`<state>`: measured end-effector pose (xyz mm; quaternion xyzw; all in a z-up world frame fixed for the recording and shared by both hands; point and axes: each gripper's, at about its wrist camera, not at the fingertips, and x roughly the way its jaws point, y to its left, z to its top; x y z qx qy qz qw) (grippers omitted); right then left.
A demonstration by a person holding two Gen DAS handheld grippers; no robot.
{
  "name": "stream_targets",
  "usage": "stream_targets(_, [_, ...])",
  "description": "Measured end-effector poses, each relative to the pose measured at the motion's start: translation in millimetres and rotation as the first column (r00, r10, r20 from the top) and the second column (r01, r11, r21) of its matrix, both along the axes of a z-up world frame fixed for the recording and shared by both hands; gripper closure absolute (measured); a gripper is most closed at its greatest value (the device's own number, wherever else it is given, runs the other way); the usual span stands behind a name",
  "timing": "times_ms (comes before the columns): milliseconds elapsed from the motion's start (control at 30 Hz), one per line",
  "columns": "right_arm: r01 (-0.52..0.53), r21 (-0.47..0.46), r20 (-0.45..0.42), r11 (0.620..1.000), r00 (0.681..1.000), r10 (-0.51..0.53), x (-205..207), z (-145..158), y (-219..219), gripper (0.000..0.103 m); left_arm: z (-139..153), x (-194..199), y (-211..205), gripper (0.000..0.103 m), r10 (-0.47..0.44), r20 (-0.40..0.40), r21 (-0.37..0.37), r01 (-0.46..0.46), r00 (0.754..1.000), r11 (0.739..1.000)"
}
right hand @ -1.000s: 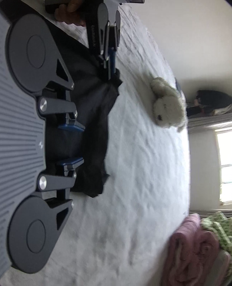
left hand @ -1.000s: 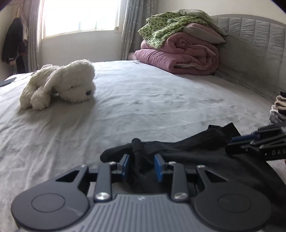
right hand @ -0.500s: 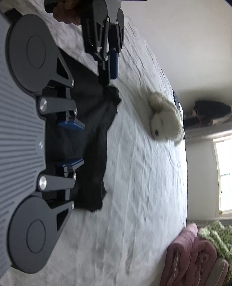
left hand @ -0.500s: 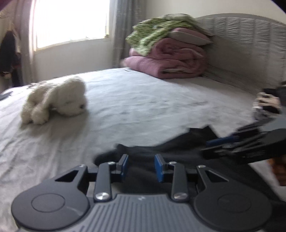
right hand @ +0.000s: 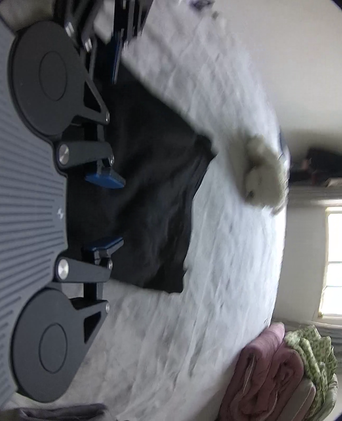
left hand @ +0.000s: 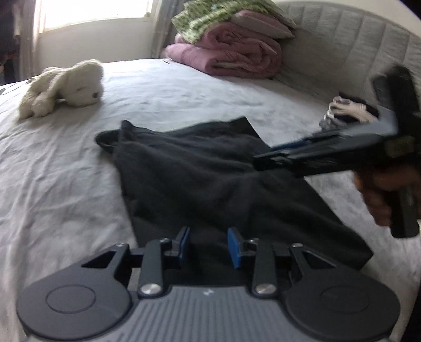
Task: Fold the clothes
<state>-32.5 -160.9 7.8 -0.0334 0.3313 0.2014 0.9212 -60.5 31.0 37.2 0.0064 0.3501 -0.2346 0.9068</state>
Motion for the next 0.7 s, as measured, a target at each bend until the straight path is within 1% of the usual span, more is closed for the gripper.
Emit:
stream_targets(67, [-0.043, 0.052, -0.016, 0.998, 0.999, 0.043, -15.8, 5.5, 1.5, 0.059, -2.7, -7.5, 6.3, 0.071, 0.017, -0.01, -0.002, -0.017, 1.0, 1.0])
stream_targets(133, [-0.085, 0.101, -0.066, 0.991, 0.994, 0.092, -29.5, 0.3, 5.7, 0.059, -8.9, -12.5, 9.1, 0.071, 0.022, -0.014, 0.014, -0.022, 1.0, 1.0])
stream_targets(167, [-0.103, 0.113, -0.097, 0.988, 0.989, 0.114, -35.0, -4.8, 8.2, 0.059, -9.8, -14.3, 8.6, 0.071, 0.018, -0.004, 0.028, -0.018, 1.0, 0.999])
stream_targets(200, [-0.118, 0.097, -0.131, 0.988, 0.983, 0.13, -37.3, -14.5, 10.7, 0.059, -9.8, -15.6, 7.2, 0.071, 0.016, 0.005, 0.044, -0.017, 1.0, 0.999])
stream_targets(267, [-0.151, 0.069, -0.14, 0.986, 0.977, 0.159, -39.1, -28.8, 10.4, 0.058, -9.8, -19.3, 6.2, 0.071, 0.027, 0.01, 0.068, -0.027, 1.0, 0.997])
stream_targets(300, [-0.156, 0.093, -0.137, 0.983, 0.976, 0.168, -38.1, -29.1, 4.7, 0.059, -9.9, -21.4, 6.0, 0.071, 0.033, 0.012, 0.079, -0.034, 0.999, 0.996])
stream_targets(400, [-0.064, 0.198, -0.186, 0.978, 0.977, 0.102, -28.6, -24.8, -21.6, 0.059, -10.1, -29.5, 7.9, 0.072, 0.034, 0.017, 0.09, -0.036, 0.999, 0.995])
stream_targets(467, [0.006, 0.193, -0.177, 0.981, 0.984, 0.029, -30.4, -23.0, -35.1, 0.059, -9.9, -34.1, 9.9, 0.072, 0.036, 0.018, 0.089, -0.037, 0.999, 0.995])
stream_targets(500, [0.024, 0.18, -0.167, 0.983, 0.986, 0.007, -33.7, -21.3, -37.3, 0.059, -9.3, -35.3, 11.5, 0.072, 0.039, 0.017, 0.084, -0.04, 0.999, 0.996])
stream_targets(600, [0.03, 0.144, -0.133, 0.989, 0.991, -0.01, -47.3, -16.4, -32.2, 0.059, -6.1, -40.0, 15.4, 0.072, 0.046, 0.021, 0.066, -0.048, 0.999, 0.997])
stream_targets(633, [0.026, 0.13, -0.12, 0.991, 0.993, -0.01, -52.5, -15.3, -28.7, 0.059, -3.3, -43.1, 15.6, 0.076, 0.047, 0.032, 0.06, -0.049, 0.998, 0.997])
stream_targets(700, [0.018, 0.105, -0.092, 0.994, 0.996, -0.008, -62.6, -13.5, -23.4, 0.059, 2.3, -49.2, 16.0, 0.078, 0.05, 0.054, 0.046, -0.052, 0.997, 0.998])
